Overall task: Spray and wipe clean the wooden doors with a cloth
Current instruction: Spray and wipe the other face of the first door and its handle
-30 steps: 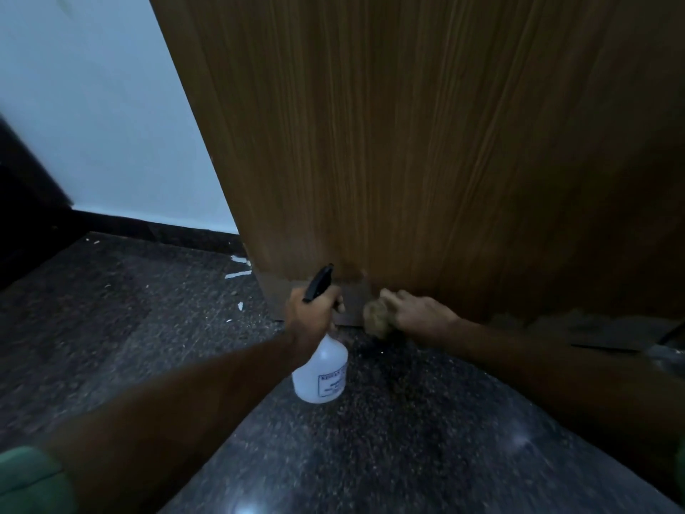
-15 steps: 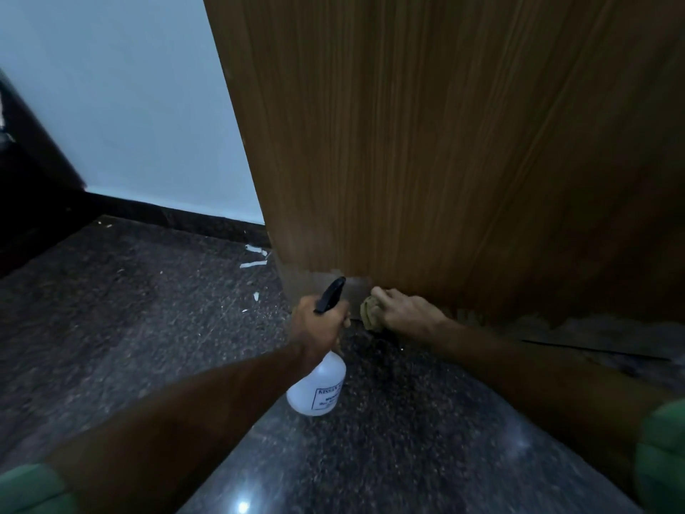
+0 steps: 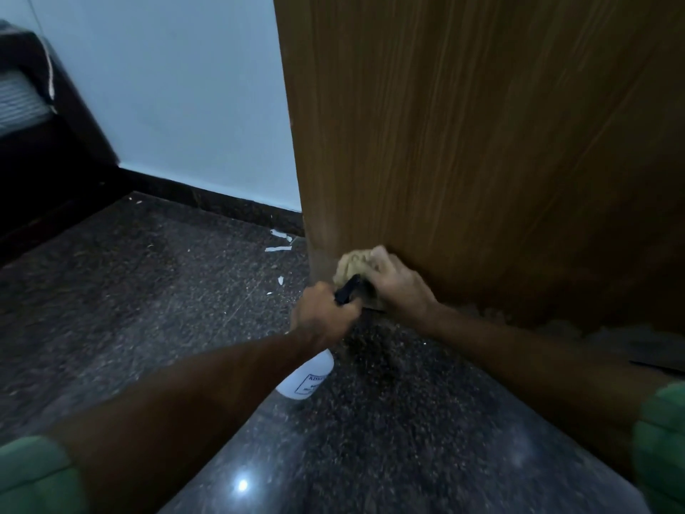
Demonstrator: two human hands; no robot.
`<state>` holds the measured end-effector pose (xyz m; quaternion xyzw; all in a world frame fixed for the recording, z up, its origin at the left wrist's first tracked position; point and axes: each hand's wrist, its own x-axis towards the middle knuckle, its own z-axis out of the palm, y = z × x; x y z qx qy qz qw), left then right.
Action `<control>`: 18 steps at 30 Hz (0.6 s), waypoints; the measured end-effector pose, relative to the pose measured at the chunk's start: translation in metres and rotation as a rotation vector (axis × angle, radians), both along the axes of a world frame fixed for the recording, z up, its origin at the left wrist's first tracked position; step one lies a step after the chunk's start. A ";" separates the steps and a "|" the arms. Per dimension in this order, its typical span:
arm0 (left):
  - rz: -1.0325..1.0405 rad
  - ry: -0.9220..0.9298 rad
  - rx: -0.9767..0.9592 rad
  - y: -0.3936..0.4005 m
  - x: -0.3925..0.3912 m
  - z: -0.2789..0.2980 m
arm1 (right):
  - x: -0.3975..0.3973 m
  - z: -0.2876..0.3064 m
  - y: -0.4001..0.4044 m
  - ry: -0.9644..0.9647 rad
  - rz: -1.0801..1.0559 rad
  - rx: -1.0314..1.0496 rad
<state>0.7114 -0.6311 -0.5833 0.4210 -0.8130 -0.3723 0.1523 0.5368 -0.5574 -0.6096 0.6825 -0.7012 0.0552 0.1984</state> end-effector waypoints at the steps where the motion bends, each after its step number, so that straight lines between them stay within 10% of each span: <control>1: 0.013 -0.008 -0.014 -0.004 0.003 -0.002 | 0.001 0.005 -0.007 -0.068 -0.038 -0.102; 9: -0.018 -0.025 0.014 -0.025 0.020 -0.005 | 0.008 -0.032 -0.016 0.272 -0.033 0.272; 13: -0.015 -0.044 -0.032 -0.039 0.023 -0.008 | 0.019 0.000 -0.042 -0.034 -0.021 -0.029; 18: 0.007 -0.032 -0.028 -0.041 0.027 -0.013 | 0.021 -0.036 -0.046 0.283 0.008 0.103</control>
